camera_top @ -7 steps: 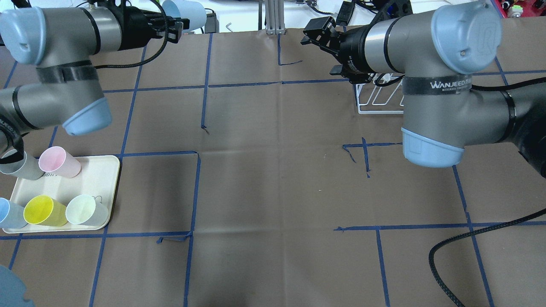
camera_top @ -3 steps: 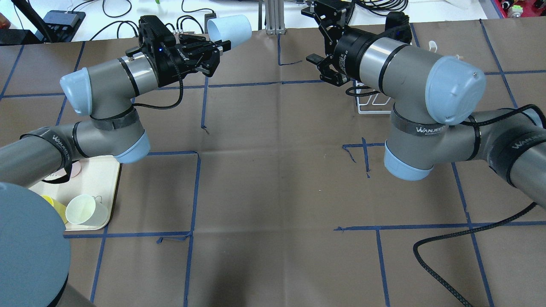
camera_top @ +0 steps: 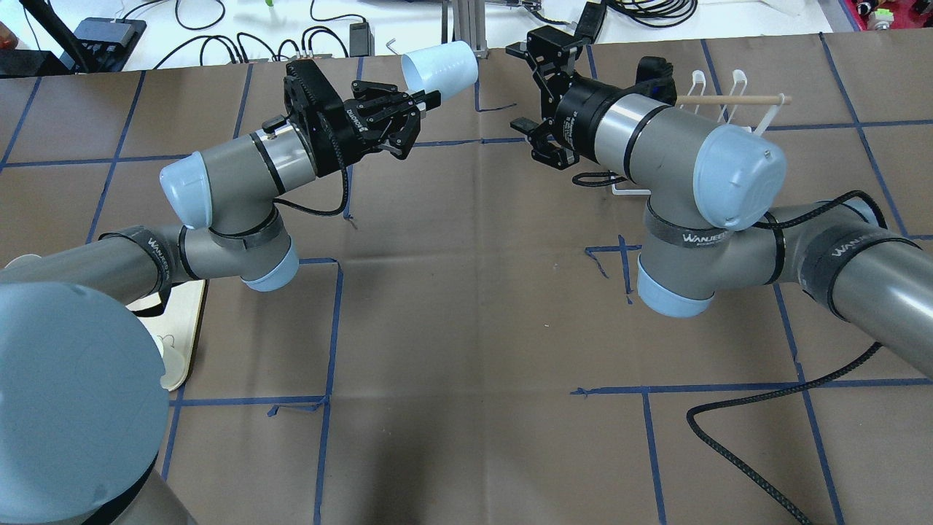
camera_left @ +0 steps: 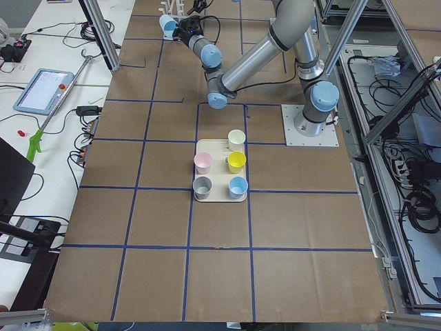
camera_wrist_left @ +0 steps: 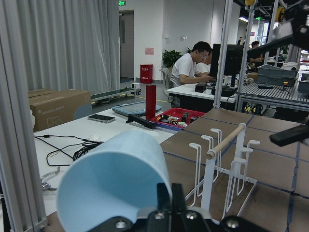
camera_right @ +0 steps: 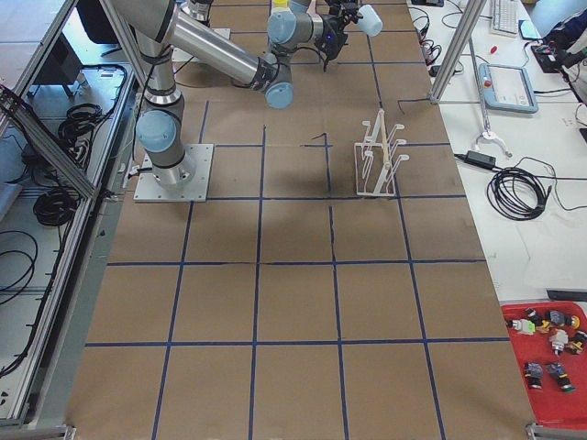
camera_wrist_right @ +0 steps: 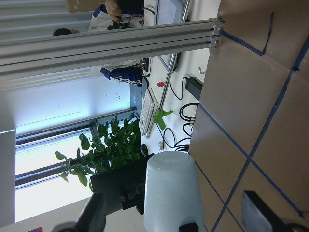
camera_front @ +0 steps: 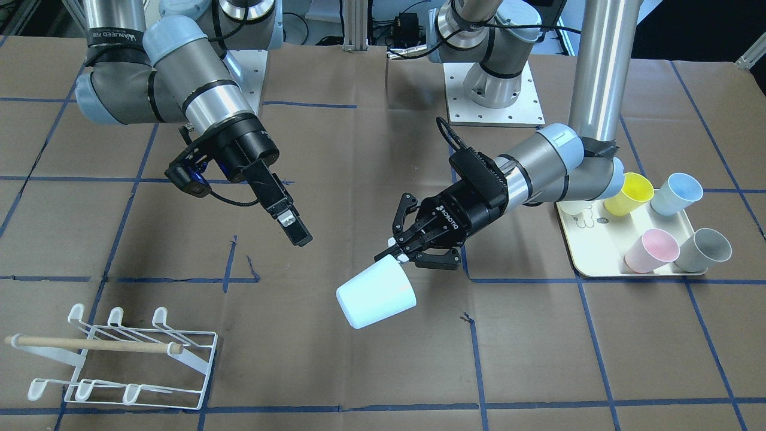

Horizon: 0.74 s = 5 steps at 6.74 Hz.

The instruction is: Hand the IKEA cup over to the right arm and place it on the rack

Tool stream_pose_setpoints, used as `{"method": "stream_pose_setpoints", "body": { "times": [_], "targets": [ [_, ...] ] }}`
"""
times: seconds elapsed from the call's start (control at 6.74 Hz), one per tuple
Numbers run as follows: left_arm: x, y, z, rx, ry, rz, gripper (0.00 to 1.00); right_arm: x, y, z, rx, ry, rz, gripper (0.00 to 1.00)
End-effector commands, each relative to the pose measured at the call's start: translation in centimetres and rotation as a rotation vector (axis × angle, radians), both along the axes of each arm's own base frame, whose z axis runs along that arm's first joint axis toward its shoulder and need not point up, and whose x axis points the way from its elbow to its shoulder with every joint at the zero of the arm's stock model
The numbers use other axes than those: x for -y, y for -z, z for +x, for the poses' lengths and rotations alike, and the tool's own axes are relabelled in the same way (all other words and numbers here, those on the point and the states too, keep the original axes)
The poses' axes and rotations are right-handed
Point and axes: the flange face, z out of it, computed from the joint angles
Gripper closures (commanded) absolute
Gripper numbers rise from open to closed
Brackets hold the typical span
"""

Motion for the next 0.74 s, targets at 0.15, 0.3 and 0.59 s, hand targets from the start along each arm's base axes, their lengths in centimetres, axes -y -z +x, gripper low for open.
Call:
{"method": "stream_pose_setpoints", "body": {
  "times": [0.15, 0.3, 0.59],
  "targets": [
    [-0.6, 0.1, -1.2, -0.015, 0.014, 0.002, 1.00, 1.2, -0.1, 1.2, -0.056, -0.049, -0.051, 0.00],
    [-0.6, 0.2, -2.1, -0.004, -0.012, 0.005, 1.00, 1.9, 0.4, 2.3, -0.061, -0.057, -0.048, 0.01],
    [-0.8, 0.1, -2.5, -0.009, -0.016, 0.013, 1.00, 2.9, 0.8, 3.1, -0.074, -0.032, -0.049, 0.03]
  ]
}}
